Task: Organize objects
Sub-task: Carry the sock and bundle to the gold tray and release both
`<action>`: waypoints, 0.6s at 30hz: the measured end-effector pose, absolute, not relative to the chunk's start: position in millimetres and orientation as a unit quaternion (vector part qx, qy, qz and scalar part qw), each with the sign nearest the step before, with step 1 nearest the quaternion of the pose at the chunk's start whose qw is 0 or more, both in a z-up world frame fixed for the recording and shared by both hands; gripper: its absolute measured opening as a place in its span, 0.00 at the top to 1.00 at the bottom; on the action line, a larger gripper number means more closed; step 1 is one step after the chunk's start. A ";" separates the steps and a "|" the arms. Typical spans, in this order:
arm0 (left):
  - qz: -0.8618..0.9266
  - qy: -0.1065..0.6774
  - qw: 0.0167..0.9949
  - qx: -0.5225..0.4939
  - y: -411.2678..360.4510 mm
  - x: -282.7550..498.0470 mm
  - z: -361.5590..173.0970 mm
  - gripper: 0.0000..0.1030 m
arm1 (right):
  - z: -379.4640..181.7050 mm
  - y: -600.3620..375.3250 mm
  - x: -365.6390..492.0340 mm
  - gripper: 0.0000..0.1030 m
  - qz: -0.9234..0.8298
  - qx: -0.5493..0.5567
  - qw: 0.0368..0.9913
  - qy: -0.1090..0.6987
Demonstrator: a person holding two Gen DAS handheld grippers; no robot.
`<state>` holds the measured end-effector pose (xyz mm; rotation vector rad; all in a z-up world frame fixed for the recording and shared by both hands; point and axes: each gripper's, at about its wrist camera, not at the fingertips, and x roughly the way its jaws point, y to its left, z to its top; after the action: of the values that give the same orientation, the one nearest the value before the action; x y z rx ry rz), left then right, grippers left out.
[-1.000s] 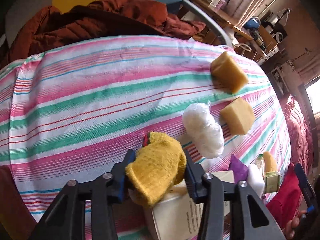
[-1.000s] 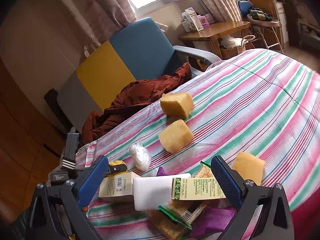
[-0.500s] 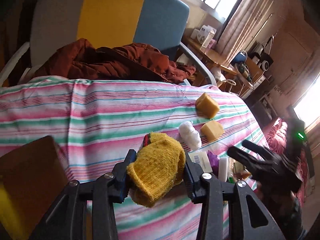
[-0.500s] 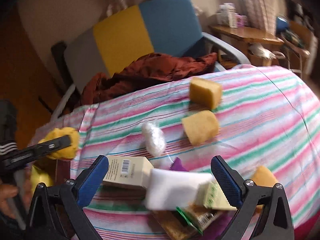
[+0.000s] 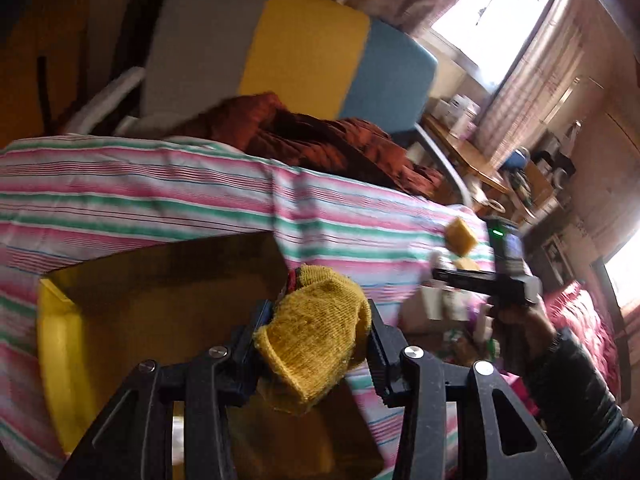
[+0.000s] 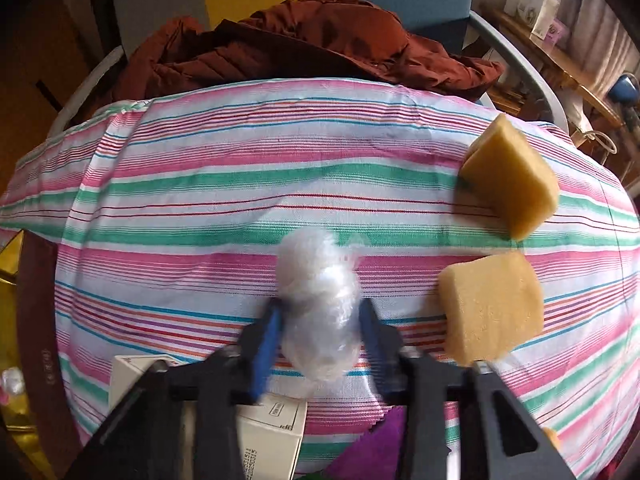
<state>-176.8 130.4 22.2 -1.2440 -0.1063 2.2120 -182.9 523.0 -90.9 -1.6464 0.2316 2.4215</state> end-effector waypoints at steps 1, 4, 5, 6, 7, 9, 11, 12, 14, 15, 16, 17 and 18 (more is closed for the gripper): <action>0.836 -0.043 0.282 -0.468 117.7 -180.9 21.4 0.57 | -86.7 520.9 -180.0 0.68 0.825 -0.550 0.102 0.074; 0.843 -0.054 0.254 -0.471 90.0 -187.3 17.7 0.57 | -66.2 513.9 -170.4 0.68 0.844 -0.522 0.109 0.050; 0.846 -0.056 0.245 -0.470 81.9 -189.1 16.6 0.57 | -57.1 513.5 -169.1 0.68 0.851 -0.512 0.111 0.045; 0.849 -0.055 0.236 -0.470 73.9 -191.3 14.9 0.57 | -46.6 512.5 -165.2 0.68 0.858 -0.499 0.113 0.041; 0.851 -0.055 0.226 -0.470 67.1 -193.2 12.2 0.57 | -35.2 511.2 -162.5 0.68 0.866 -0.485 0.115 0.038; 0.852 -0.058 0.214 -0.474 55.4 -197.5 8.4 0.57 | -12.5 506.1 -153.0 0.68 0.881 -0.459 0.108 0.043; 0.851 -0.065 0.203 -0.480 44.8 -204.2 1.5 0.57 | 6.3 493.5 -144.7 0.68 0.893 -0.438 0.095 0.042; 0.850 -0.068 0.201 -0.483 41.8 -207.1 -2.0 0.57 | 13.3 485.7 -140.6 0.68 0.898 -0.429 0.086 0.041; 0.850 -0.069 0.194 -0.486 35.4 -210.3 -8.0 0.57 | 25.7 464.8 -131.5 0.68 0.907 -0.415 0.064 0.034; 0.848 -0.071 0.192 -0.489 32.9 -213.2 -11.9 0.57 | 29.9 454.0 -127.2 0.68 0.910 -0.410 0.051 0.033; 0.847 -0.074 0.191 -0.491 30.4 -215.4 -14.0 0.57 | 32.1 440.8 -123.7 0.68 0.913 -0.406 0.034 0.035; 0.847 -0.078 0.185 -0.493 27.7 -218.1 -16.6 0.56 | 34.2 427.8 -119.6 0.68 0.914 -0.403 0.015 0.037; 0.846 -0.079 0.182 -0.495 26.5 -220.4 -18.3 0.56 | 34.7 414.1 -116.3 0.68 0.915 -0.402 -0.002 0.036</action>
<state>-220.4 26.5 -18.3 -1.3957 -0.2239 2.3879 -116.3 414.1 34.7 -1.2648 0.1131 2.8783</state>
